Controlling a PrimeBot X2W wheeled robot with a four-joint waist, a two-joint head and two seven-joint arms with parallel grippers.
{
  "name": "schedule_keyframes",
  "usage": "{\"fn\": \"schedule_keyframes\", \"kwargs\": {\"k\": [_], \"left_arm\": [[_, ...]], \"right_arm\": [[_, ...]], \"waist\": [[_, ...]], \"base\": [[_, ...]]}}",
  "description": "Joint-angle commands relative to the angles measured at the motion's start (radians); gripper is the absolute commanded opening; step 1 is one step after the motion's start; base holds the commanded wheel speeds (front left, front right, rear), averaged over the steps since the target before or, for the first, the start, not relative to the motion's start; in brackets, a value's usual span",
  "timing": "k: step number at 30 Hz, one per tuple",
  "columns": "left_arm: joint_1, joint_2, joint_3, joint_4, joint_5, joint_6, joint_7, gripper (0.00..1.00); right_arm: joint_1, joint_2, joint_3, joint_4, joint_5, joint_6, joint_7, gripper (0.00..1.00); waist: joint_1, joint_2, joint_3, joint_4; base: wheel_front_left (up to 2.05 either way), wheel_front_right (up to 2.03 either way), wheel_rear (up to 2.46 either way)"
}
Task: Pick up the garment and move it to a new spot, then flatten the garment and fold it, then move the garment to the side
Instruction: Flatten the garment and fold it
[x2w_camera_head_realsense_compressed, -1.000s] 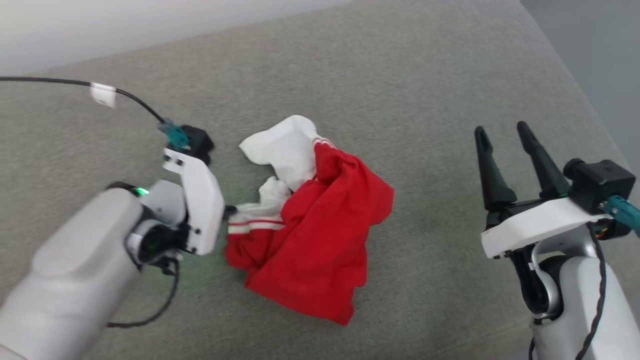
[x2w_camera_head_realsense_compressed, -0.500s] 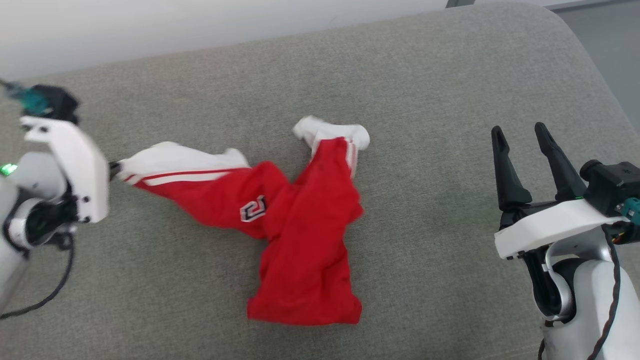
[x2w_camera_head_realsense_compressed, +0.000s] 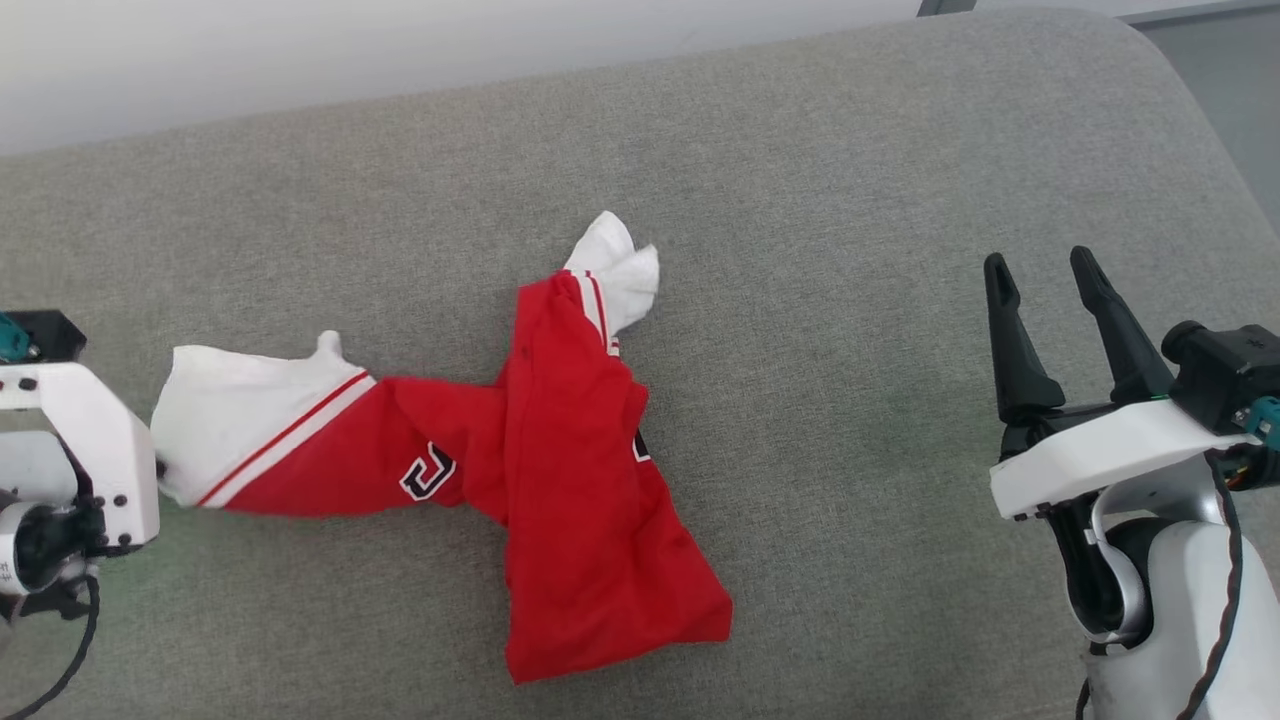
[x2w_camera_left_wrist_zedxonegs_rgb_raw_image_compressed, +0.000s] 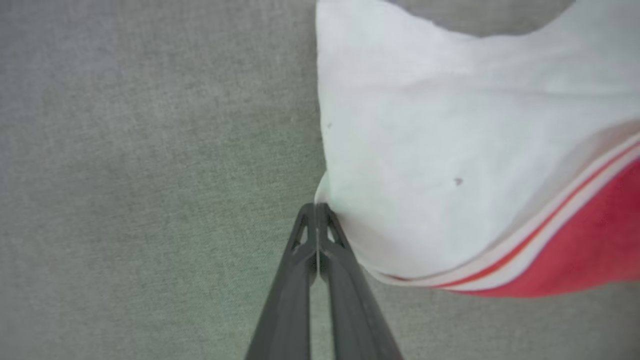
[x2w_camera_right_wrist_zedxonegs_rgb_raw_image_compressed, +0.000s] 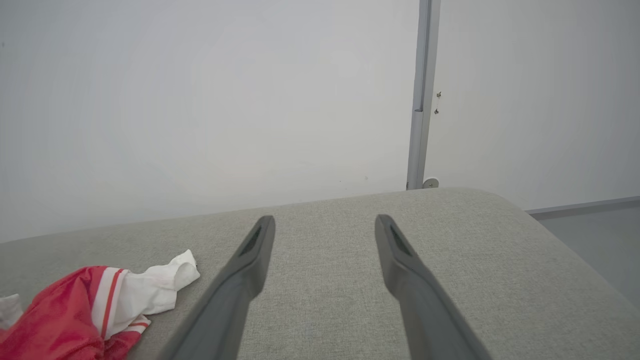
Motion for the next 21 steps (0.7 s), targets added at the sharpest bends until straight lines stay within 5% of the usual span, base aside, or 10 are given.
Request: {"fn": "schedule_keyframes", "kwargs": {"k": [1, 3, 4, 5, 14, 21], "left_arm": [[0.005, 0.004, 0.007, -0.002, 0.001, -0.002, -0.011, 0.00], [-0.004, 0.007, 0.018, -0.012, -0.003, -0.010, -0.025, 0.44], [-0.012, 0.007, 0.025, -0.018, -0.008, -0.012, -0.031, 0.79], [-0.021, 0.013, 0.028, -0.026, -0.006, -0.016, -0.034, 0.95], [-0.095, 0.012, 0.017, -0.087, 0.020, -0.013, 0.022, 1.00], [-0.119, -0.035, -0.025, -0.009, 0.031, 0.009, 0.086, 1.00]], "right_arm": [[0.005, 0.000, 0.001, -0.001, 0.007, 0.000, 0.001, 1.00], [0.006, 0.000, 0.005, -0.001, 0.006, 0.000, 0.003, 1.00], [0.006, 0.000, 0.005, -0.001, 0.007, 0.000, 0.003, 1.00], [0.006, 0.000, 0.005, -0.002, 0.005, 0.000, 0.005, 1.00], [0.004, 0.000, 0.014, -0.010, 0.011, 0.000, 0.009, 1.00], [-0.005, 0.000, 0.027, -0.018, 0.016, 0.000, 0.015, 1.00]], "waist": [[0.0000, 0.0000, -0.001, 0.002], [0.0000, 0.0000, -0.003, 0.004], [0.0000, 0.0000, -0.004, 0.004], [0.0000, 0.0000, -0.005, 0.004], [0.0000, 0.0000, -0.005, 0.001], [0.0000, 0.0000, 0.014, -0.018]], "base": [[0.00, 0.00, 0.00], [0.00, 0.00, 0.00], [0.00, 0.00, 0.00], [0.00, 0.00, 0.00], [0.00, 0.00, 0.00], [0.00, 0.00, 0.00]]}}
